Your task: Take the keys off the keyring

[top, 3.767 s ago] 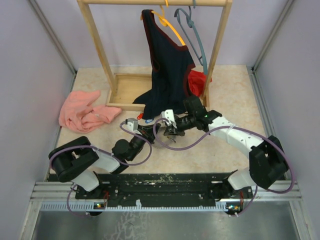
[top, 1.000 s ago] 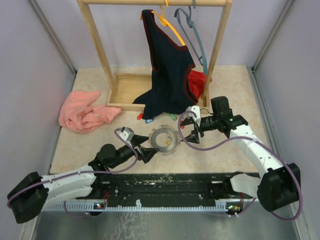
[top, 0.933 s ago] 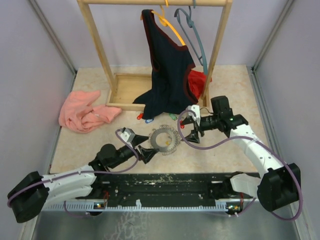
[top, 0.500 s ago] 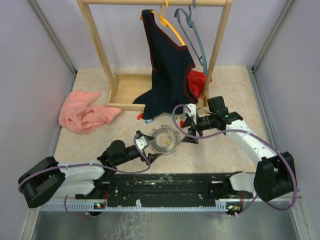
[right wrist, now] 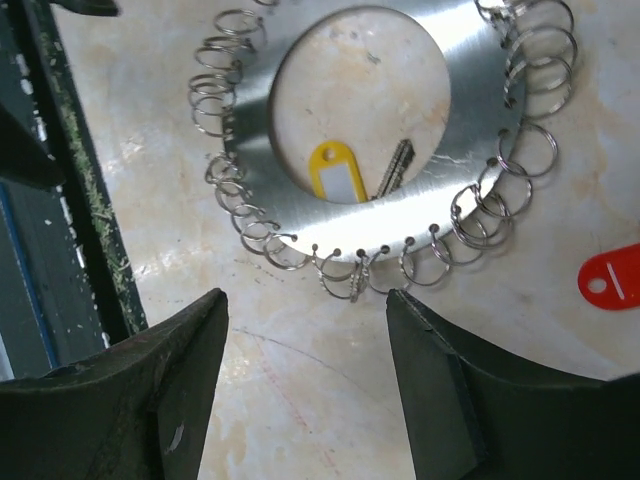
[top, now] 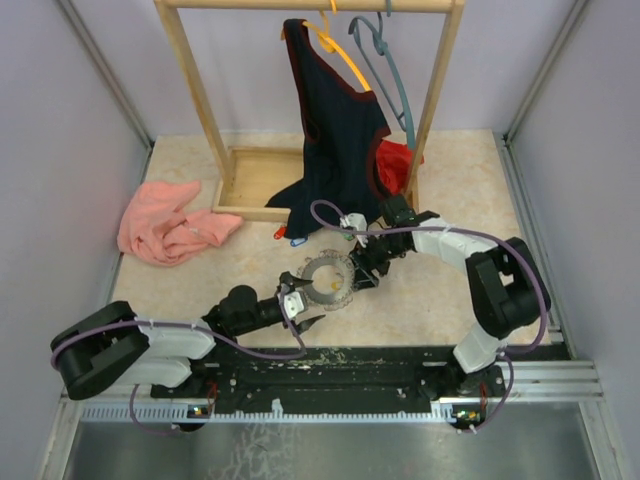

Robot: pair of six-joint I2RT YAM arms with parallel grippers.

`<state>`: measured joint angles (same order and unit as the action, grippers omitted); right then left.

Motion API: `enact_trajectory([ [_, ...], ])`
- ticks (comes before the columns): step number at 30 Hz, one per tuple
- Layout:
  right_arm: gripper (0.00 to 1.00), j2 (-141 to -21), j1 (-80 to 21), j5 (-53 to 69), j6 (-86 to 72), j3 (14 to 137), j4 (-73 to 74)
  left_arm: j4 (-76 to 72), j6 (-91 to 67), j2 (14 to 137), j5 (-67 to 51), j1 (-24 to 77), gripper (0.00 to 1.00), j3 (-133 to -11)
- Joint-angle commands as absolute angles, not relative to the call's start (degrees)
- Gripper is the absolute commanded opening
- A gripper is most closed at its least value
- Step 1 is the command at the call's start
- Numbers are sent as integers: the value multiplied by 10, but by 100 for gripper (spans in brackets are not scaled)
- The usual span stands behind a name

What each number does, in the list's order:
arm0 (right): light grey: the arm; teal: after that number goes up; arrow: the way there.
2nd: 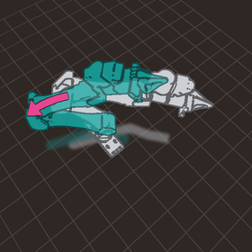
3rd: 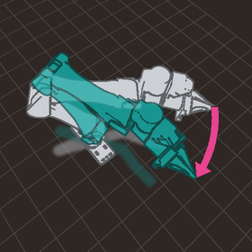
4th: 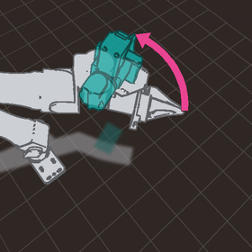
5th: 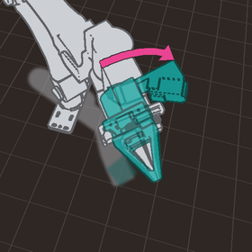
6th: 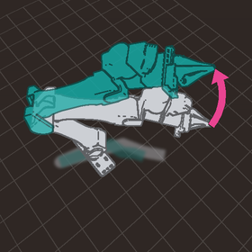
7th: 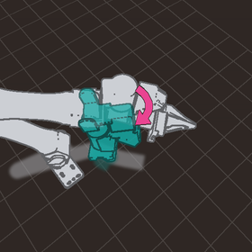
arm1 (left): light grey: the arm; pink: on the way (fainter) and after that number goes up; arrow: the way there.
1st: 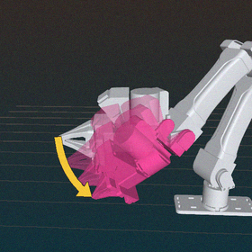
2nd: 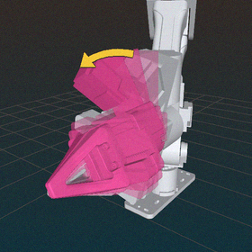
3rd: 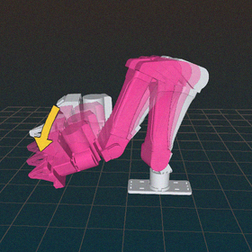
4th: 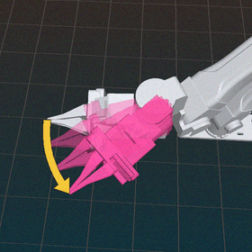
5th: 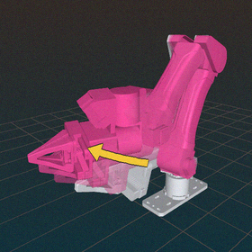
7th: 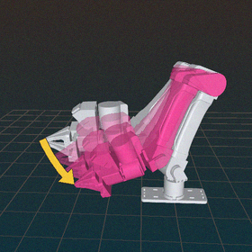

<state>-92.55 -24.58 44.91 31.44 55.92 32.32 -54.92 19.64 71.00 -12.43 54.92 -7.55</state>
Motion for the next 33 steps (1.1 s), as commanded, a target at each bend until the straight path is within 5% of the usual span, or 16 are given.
enact_trajectory([
  [1, 62, -963, -250, 378, 252, 595, 300, -589, 224, 724, -111, 555, 89, -72],
  [13, 35, -1001, -265, 354, 242, 613, 303, -590, 210, 729, -100, 556, 89, -74],
  [19, 13, -998, -268, 364, 246, 619, 309, -589, 204, 730, -97, 556, 89, -73],
  [33, 18, -1016, -278, 367, 261, 627, 331, -589, 195, 729, -98, 556, 89, -71],
])
